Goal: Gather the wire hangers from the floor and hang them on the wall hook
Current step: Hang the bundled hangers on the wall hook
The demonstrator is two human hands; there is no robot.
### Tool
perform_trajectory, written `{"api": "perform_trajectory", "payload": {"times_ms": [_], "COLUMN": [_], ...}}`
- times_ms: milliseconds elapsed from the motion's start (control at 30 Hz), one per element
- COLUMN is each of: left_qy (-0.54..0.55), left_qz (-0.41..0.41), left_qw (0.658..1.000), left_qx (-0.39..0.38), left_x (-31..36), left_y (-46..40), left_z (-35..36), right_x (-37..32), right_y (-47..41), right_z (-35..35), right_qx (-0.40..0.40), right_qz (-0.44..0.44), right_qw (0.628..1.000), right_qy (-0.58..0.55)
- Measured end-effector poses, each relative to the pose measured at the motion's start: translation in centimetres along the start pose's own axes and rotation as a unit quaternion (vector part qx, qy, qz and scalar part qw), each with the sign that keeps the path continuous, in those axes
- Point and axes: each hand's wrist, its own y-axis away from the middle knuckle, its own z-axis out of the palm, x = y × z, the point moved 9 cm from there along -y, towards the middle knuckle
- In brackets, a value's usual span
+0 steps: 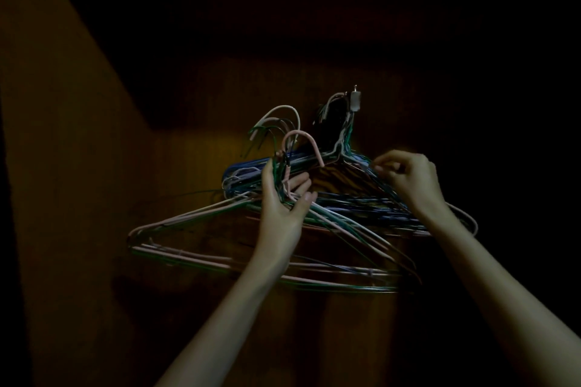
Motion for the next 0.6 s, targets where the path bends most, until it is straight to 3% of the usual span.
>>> {"api": "perform_trajectory", "payload": {"times_ms": [300,600], "left_qy": [-0.009,-0.002], "left_qz": [0.002,0.0], "left_qw": [1.0,1.0], "left_qx": [0.011,0.005], "left_x": [-1.0,-0.6], "left_y": [-0.4,0.3], "left_z": [-0.1,0.3], "right_x": [0.6,0.1], "right_y": [0.0,2.1], "right_z": [0.9,0.0], "right_qx": [-0.036,0.027], "right_qz": [0.02,-0.008], "right_qw": [0.999,0.998], "right_qy": [-0.008,0.054]}}
